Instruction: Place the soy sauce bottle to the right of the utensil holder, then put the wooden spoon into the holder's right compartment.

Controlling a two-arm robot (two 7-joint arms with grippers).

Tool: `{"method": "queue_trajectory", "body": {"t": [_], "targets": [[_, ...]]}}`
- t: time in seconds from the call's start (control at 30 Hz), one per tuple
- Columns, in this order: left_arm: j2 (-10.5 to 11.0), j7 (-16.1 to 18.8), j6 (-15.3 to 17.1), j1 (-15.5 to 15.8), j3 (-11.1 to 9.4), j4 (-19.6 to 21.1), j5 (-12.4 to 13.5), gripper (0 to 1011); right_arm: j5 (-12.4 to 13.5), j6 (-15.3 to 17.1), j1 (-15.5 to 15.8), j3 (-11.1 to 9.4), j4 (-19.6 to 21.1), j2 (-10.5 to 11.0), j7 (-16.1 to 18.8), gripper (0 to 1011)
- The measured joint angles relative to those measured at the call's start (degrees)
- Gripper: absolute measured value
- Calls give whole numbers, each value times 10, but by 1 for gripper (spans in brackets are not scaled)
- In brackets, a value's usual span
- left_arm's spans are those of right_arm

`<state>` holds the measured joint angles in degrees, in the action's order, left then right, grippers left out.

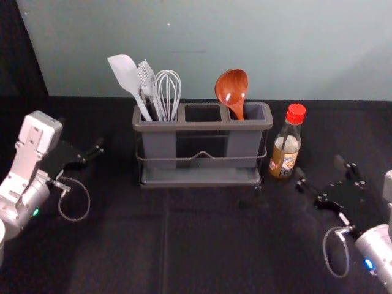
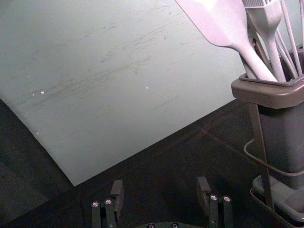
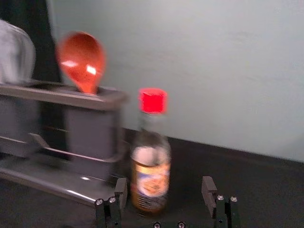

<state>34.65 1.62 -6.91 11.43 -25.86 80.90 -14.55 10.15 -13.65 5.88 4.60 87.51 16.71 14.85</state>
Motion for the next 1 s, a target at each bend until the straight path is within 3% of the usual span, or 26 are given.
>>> {"method": "queue_trajectory", "body": {"t": [0.2, 0.4, 0.47, 0.77, 1.0], "targets": [[0, 0, 0, 0, 0, 0, 0, 1005, -14, 4, -42, -15, -61, -10, -23, 1004], [0, 0, 0, 0, 0, 0, 0, 1005, -59, 5, -92, -18, -115, -19, -54, 1004], [0, 0, 0, 0, 0, 0, 0, 1005, -89, 3, -112, -13, -133, -21, -70, 1004], [0, 0, 0, 0, 0, 0, 0, 1005, -174, 10, -153, 8, -152, -27, -103, 1004], [0, 0, 0, 0, 0, 0, 0, 1005, -189, 12, -159, 6, -147, -32, -105, 1004]]}}
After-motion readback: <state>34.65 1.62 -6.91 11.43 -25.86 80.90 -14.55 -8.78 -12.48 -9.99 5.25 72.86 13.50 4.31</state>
